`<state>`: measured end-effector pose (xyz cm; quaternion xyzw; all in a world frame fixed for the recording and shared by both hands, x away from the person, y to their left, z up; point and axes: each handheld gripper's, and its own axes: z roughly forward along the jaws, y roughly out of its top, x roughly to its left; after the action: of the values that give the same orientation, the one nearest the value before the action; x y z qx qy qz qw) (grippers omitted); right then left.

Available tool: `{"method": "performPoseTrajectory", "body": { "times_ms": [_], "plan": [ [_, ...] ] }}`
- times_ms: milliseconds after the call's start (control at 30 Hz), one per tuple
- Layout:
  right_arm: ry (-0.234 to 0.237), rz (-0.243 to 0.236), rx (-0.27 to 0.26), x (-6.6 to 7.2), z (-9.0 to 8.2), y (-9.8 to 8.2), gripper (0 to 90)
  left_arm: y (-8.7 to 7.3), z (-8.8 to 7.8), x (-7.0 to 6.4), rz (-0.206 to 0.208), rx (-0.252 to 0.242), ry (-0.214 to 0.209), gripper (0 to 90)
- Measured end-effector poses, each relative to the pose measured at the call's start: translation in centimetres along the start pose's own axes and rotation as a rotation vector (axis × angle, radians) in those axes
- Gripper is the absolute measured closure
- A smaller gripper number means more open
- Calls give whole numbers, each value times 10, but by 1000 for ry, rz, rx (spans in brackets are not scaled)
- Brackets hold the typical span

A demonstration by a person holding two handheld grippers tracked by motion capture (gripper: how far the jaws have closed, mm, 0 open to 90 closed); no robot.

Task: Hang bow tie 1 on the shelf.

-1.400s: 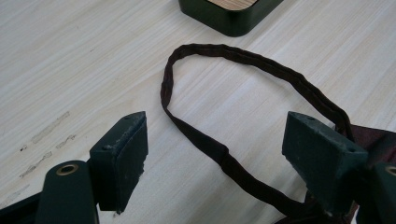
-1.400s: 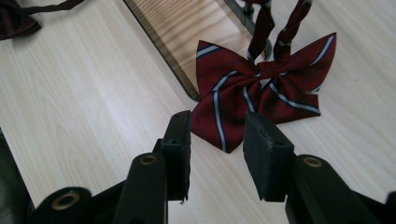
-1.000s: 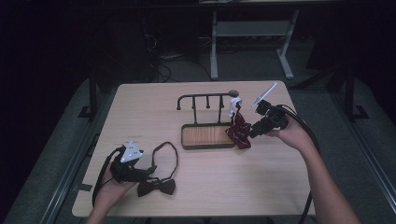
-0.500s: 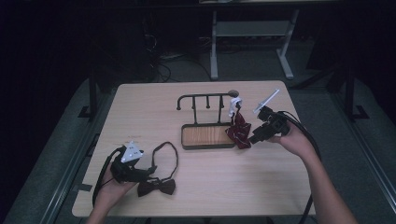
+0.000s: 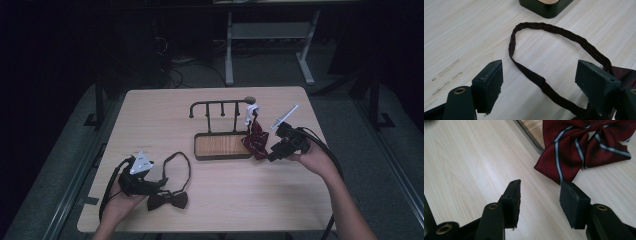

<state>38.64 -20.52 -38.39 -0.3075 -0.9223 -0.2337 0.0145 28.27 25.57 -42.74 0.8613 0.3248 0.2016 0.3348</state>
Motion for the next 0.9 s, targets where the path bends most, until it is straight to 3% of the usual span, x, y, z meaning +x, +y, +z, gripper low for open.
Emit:
{"method": "performPoseTrajectory", "body": {
  "times_ms": [300, 567, 667, 900],
  "plan": [
    [11, 7, 23, 3, 8, -10, 493, 0, 2, -1, 3, 5, 0, 228],
    [21, -1, 12, 10, 14, -16, 471, 0, 0, -2, -14, -11, 9, 227],
    [21, -6, 10, 12, 15, -19, 469, 0, 0, 0, 7, 2, 13, 227],
    [31, -5, -11, 19, 17, -26, 465, 0, 1, -1, -5, 6, 3, 228]
  ]
}}
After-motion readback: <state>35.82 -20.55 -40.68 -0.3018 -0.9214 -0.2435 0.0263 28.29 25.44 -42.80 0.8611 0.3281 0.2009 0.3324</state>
